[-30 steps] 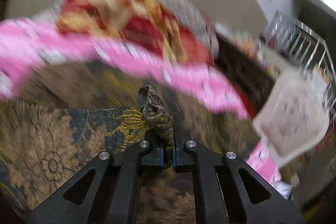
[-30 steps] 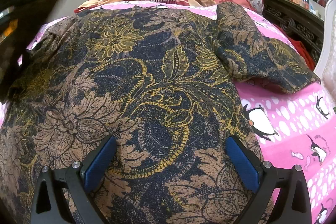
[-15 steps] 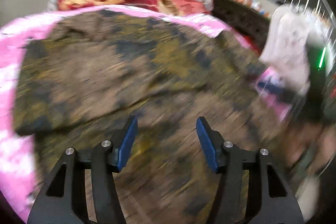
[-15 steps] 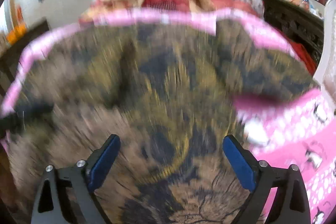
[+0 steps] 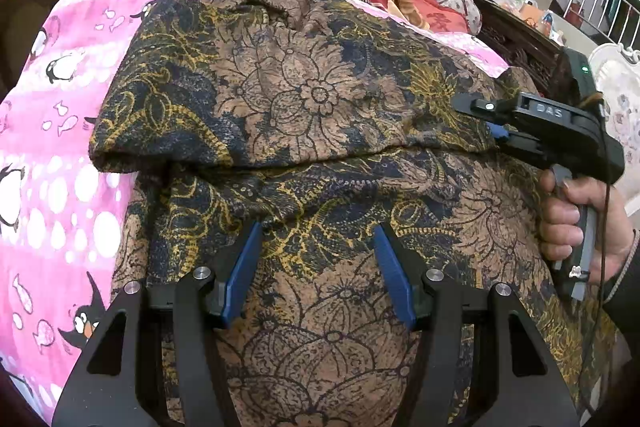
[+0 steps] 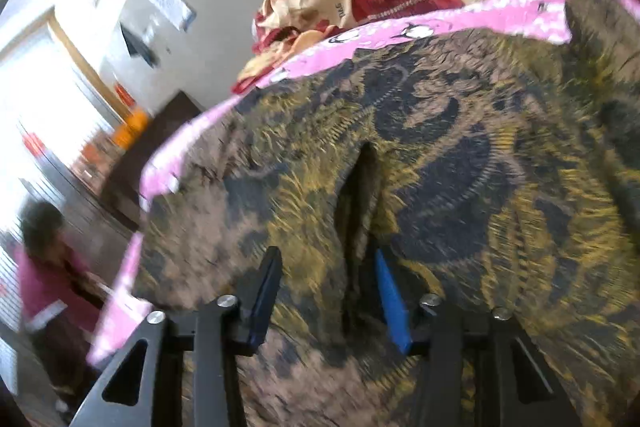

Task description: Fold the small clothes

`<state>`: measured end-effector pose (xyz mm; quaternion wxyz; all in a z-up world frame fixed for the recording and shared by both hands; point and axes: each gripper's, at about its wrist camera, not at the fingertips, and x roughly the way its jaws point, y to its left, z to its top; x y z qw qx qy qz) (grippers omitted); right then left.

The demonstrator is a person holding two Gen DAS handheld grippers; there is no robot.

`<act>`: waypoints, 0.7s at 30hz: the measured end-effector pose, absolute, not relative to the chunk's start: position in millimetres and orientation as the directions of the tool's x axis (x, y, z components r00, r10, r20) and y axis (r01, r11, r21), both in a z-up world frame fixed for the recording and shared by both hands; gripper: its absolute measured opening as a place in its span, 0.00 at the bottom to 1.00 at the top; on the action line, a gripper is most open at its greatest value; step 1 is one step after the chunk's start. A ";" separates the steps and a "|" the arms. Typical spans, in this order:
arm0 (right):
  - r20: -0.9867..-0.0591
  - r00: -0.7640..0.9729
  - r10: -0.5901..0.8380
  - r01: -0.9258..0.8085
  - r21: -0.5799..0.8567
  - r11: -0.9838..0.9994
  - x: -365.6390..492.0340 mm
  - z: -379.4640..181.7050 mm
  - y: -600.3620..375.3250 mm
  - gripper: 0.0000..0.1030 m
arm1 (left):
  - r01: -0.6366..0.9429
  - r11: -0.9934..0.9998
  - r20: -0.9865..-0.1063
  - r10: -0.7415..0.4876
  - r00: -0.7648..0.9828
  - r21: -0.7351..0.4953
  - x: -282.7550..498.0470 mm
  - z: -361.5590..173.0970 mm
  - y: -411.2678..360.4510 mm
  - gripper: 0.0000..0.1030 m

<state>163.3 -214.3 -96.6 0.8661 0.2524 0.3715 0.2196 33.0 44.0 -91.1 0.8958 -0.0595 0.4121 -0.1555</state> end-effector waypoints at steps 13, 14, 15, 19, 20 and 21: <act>-0.562 0.713 0.420 -0.112 0.500 0.859 151.1 -56.9 -269.7 0.04 | 0.227 0.945 -0.720 -0.327 0.612 -0.236 34.3 -88.7 42.7 0.56; -0.582 0.713 0.392 -0.084 0.484 0.871 147.7 -56.0 -283.6 0.04 | 0.227 0.945 -0.720 -0.326 0.612 -0.235 34.5 -88.8 42.2 0.56; -0.594 0.710 0.379 -0.066 0.479 0.875 143.9 -56.6 -296.0 0.04 | 0.227 0.945 -0.720 -0.326 0.612 -0.235 34.5 -88.9 42.4 0.56; -0.636 0.693 0.340 0.002 0.473 0.881 131.3 -66.4 -326.9 0.04 | 0.227 0.945 -0.720 -0.328 0.612 -0.237 34.3 -88.7 42.7 0.56; -0.645 0.684 0.342 0.011 0.477 0.879 129.3 -70.5 -328.7 0.04 | 0.227 0.944 -0.719 -0.329 0.612 -0.239 34.3 -88.7 42.6 0.56; -0.653 0.676 0.341 0.015 0.475 0.880 128.7 -74.6 -328.0 0.04 | 0.226 0.944 -0.720 -0.329 0.612 -0.239 34.1 -88.5 42.8 0.56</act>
